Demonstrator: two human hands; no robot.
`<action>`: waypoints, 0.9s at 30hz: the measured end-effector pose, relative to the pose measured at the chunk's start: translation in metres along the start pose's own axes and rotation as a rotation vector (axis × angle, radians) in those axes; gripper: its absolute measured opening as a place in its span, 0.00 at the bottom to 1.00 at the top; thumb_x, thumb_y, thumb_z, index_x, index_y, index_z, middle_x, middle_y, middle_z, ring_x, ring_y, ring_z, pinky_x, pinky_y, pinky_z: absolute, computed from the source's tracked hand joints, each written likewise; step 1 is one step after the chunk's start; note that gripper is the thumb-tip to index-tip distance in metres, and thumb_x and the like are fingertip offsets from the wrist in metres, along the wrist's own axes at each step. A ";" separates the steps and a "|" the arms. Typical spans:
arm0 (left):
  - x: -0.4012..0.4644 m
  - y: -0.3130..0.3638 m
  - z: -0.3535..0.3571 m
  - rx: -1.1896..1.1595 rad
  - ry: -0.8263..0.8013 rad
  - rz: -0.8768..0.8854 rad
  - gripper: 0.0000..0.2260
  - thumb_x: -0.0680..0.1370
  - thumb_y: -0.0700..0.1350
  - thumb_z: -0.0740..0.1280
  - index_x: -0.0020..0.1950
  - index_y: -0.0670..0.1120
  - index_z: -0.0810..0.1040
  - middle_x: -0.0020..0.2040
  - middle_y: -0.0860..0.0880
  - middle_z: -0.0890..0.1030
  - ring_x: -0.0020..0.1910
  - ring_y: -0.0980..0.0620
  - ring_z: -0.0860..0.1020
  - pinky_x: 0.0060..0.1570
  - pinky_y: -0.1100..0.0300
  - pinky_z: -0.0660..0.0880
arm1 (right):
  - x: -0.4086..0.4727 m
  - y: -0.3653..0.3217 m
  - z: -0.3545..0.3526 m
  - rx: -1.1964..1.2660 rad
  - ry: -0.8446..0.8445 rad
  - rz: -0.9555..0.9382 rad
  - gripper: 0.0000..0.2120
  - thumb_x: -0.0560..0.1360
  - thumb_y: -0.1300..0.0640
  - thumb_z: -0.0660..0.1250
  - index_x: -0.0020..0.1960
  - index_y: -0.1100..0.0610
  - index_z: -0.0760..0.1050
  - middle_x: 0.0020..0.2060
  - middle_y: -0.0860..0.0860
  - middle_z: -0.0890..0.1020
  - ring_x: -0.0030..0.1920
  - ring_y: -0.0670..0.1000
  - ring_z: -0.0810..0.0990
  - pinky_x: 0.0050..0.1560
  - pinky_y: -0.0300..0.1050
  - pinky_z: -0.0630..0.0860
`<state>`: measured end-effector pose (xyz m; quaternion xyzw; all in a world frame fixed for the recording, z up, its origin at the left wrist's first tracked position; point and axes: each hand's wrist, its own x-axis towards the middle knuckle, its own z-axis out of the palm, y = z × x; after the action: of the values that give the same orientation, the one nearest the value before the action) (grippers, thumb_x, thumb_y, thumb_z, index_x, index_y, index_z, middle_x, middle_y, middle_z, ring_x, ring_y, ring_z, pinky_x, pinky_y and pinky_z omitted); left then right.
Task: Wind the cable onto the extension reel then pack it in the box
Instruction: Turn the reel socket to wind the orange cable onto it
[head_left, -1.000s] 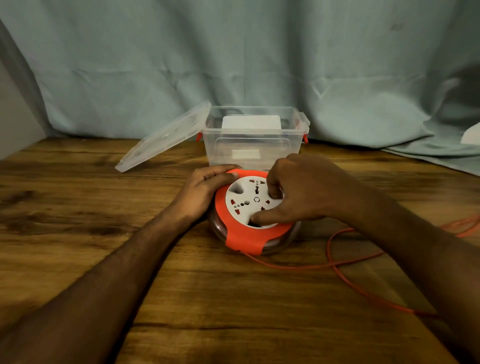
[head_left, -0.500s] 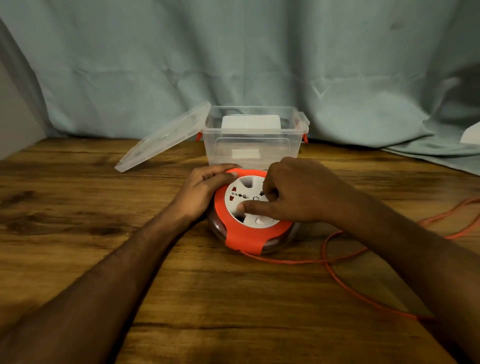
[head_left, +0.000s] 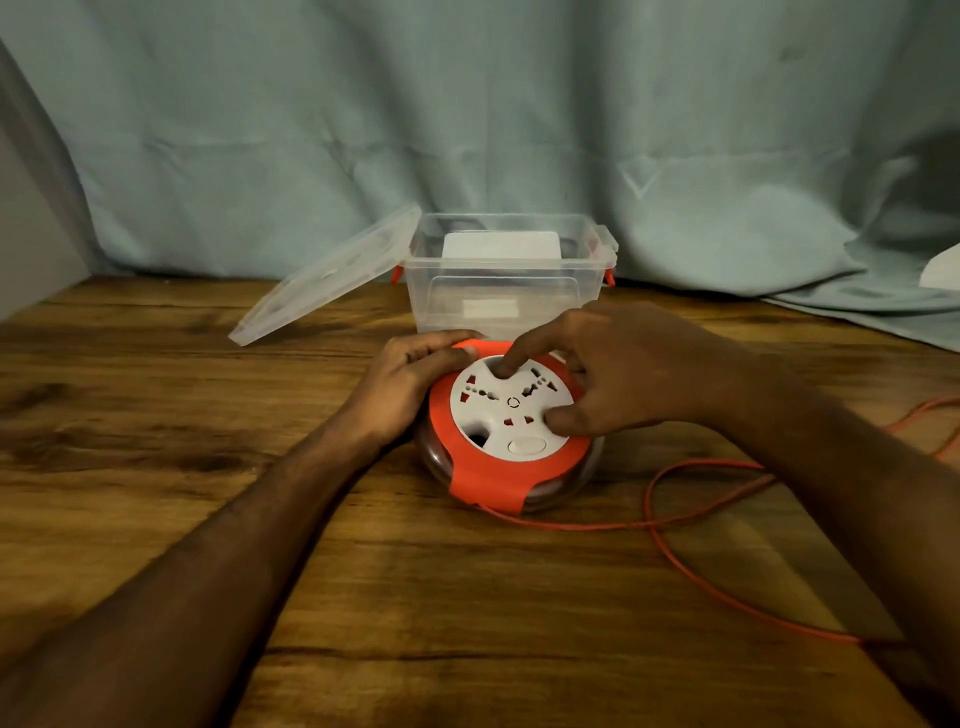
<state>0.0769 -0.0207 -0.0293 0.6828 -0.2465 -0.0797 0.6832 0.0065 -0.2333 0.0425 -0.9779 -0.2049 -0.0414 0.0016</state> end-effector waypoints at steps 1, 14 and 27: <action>0.000 0.000 0.000 0.000 -0.004 0.002 0.11 0.81 0.37 0.63 0.57 0.44 0.84 0.53 0.42 0.87 0.49 0.49 0.85 0.50 0.57 0.81 | 0.000 0.001 0.000 -0.006 -0.002 0.001 0.30 0.66 0.35 0.70 0.67 0.31 0.69 0.47 0.37 0.72 0.45 0.42 0.70 0.44 0.43 0.70; 0.001 0.000 -0.002 0.029 -0.032 0.018 0.11 0.82 0.38 0.63 0.56 0.46 0.85 0.52 0.43 0.87 0.50 0.46 0.86 0.50 0.57 0.82 | 0.000 -0.009 0.004 -0.077 0.067 0.042 0.27 0.60 0.23 0.68 0.48 0.42 0.76 0.37 0.36 0.70 0.38 0.40 0.70 0.35 0.38 0.63; 0.001 0.000 -0.001 0.047 -0.036 0.037 0.11 0.82 0.37 0.63 0.56 0.44 0.84 0.52 0.42 0.87 0.49 0.47 0.86 0.49 0.57 0.82 | -0.001 -0.032 0.008 -0.039 0.076 0.091 0.28 0.68 0.24 0.62 0.31 0.48 0.64 0.29 0.45 0.71 0.31 0.44 0.71 0.32 0.43 0.63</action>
<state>0.0780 -0.0199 -0.0293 0.6925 -0.2731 -0.0732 0.6637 -0.0063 -0.2043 0.0337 -0.9838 -0.1590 -0.0826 -0.0076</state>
